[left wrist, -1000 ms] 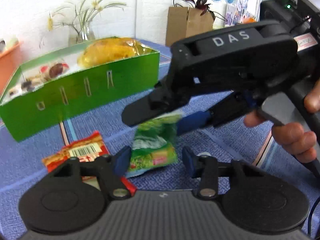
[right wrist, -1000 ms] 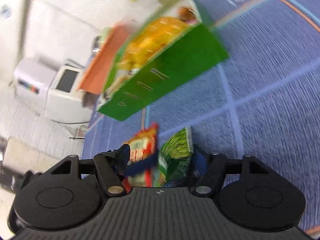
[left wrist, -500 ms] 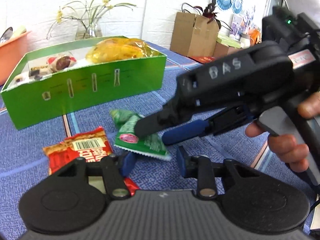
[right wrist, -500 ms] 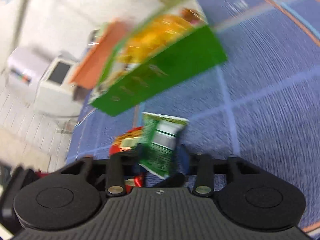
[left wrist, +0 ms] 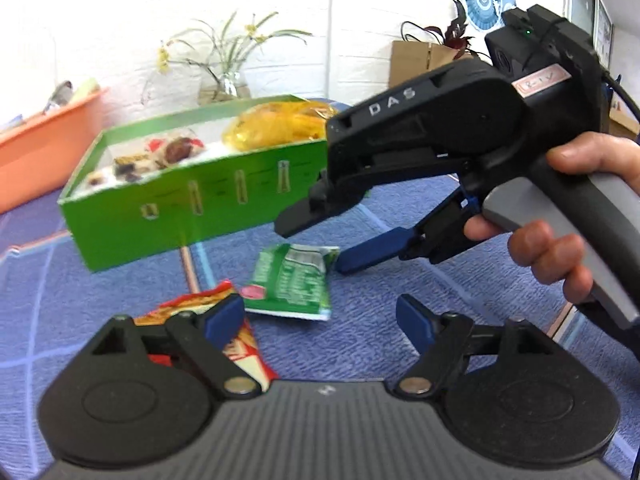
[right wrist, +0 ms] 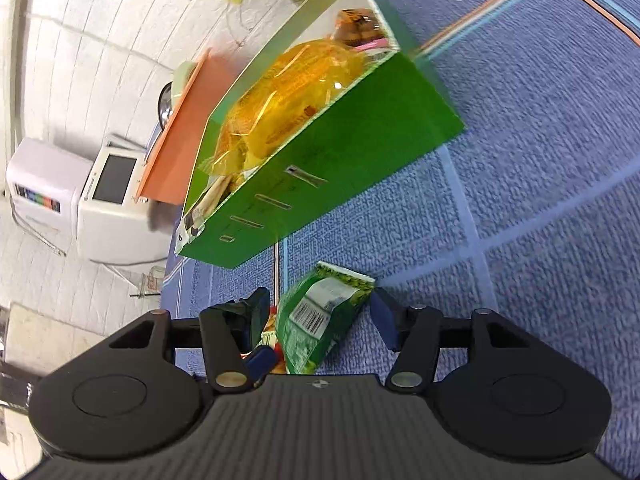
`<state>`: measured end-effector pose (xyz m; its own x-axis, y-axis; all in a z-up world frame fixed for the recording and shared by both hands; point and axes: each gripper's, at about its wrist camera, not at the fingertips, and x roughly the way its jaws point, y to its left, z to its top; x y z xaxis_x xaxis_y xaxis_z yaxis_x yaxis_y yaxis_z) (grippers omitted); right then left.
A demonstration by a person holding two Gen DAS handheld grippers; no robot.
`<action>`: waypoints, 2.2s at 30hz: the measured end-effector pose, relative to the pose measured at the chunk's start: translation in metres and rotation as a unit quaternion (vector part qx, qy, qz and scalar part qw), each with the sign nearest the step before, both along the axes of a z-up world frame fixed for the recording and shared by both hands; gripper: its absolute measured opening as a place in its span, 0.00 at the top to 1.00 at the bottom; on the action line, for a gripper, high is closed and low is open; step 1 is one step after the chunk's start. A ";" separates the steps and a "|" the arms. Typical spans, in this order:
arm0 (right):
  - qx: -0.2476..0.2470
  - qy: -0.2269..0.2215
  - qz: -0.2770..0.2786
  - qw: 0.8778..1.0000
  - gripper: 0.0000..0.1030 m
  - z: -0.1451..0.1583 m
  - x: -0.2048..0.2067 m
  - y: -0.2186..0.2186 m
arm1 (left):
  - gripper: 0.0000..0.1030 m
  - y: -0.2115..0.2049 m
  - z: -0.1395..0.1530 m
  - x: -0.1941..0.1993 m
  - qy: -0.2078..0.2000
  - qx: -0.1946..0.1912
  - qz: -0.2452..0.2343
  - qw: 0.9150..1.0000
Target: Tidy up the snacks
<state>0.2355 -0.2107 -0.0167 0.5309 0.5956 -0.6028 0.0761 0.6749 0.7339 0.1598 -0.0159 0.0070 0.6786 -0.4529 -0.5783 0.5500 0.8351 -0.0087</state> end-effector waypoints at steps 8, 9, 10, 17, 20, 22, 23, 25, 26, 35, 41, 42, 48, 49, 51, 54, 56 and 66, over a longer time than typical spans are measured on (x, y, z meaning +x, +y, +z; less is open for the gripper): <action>-0.042 -0.013 0.030 0.999 0.01 0.009 0.011 0.017 | 0.24 0.009 -0.004 0.033 0.030 -0.026 -0.010 0.999; -0.052 -0.016 0.036 0.998 0.00 0.011 0.013 0.020 | 0.26 0.009 -0.006 0.037 0.033 -0.028 -0.009 0.999; -0.064 -0.020 0.043 0.997 0.00 0.012 0.015 0.023 | 0.27 0.009 -0.007 0.040 0.034 -0.032 -0.009 0.999; -0.131 -0.096 0.083 0.983 0.36 0.013 0.002 0.037 | 0.51 0.010 -0.015 0.035 0.043 -0.033 -0.021 0.998; -0.128 -0.115 0.078 0.982 0.37 0.017 -0.007 0.036 | 0.51 0.011 -0.011 0.031 0.040 -0.043 -0.021 0.998; -0.111 -0.126 0.071 0.983 0.38 0.021 -0.014 0.032 | 0.51 0.013 -0.004 0.023 0.027 -0.050 -0.022 0.998; -0.102 -0.132 0.068 0.984 0.38 0.024 -0.017 0.030 | 0.51 0.015 0.000 0.019 0.019 -0.053 -0.022 0.998; -0.086 -0.147 0.061 0.983 0.40 0.031 -0.024 0.028 | 0.51 0.019 0.009 0.010 0.000 -0.060 -0.020 0.998; -0.080 -0.155 0.060 0.983 0.40 0.034 -0.027 0.029 | 0.51 0.021 0.013 0.006 -0.008 -0.063 -0.019 0.998; -0.078 -0.256 0.070 0.961 0.41 0.078 -0.009 0.057 | 0.51 0.047 0.057 0.024 -0.074 -0.085 0.003 0.994; -0.079 -0.309 0.038 0.947 0.42 0.086 0.024 0.062 | 0.50 0.052 0.068 0.071 -0.126 -0.116 0.007 0.985; -0.079 -0.305 0.032 0.949 0.42 0.083 0.031 0.062 | 0.46 0.051 0.065 0.081 -0.122 -0.119 0.015 0.985; -0.086 -0.273 -0.011 0.958 0.55 0.059 0.072 0.057 | 0.48 0.047 0.045 0.130 -0.091 -0.122 0.045 0.987; -0.089 -0.273 -0.018 0.958 0.54 0.057 0.076 0.058 | 0.48 0.048 0.044 0.135 -0.089 -0.123 0.046 0.987; -0.112 -0.274 -0.032 0.955 0.38 0.057 0.079 0.062 | 0.45 0.054 0.041 0.142 -0.079 -0.124 0.053 0.988; -0.139 -0.294 -0.066 0.943 0.00 0.060 0.073 0.063 | 0.41 0.065 0.039 0.145 -0.076 -0.123 0.068 0.987; -0.142 -0.303 -0.081 0.939 0.00 0.064 0.064 0.063 | 0.41 0.071 0.043 0.144 -0.079 -0.127 0.079 0.986; -0.085 -0.253 -0.090 0.960 0.00 0.070 0.018 0.060 | 0.27 0.072 0.055 0.122 -0.122 -0.096 0.081 0.985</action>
<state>0.2535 -0.1511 0.0532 0.8661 0.3835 -0.3205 -0.1351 0.7970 0.5887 0.2813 0.0557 0.0620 0.8589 -0.4127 -0.3034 0.4152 0.9078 -0.0594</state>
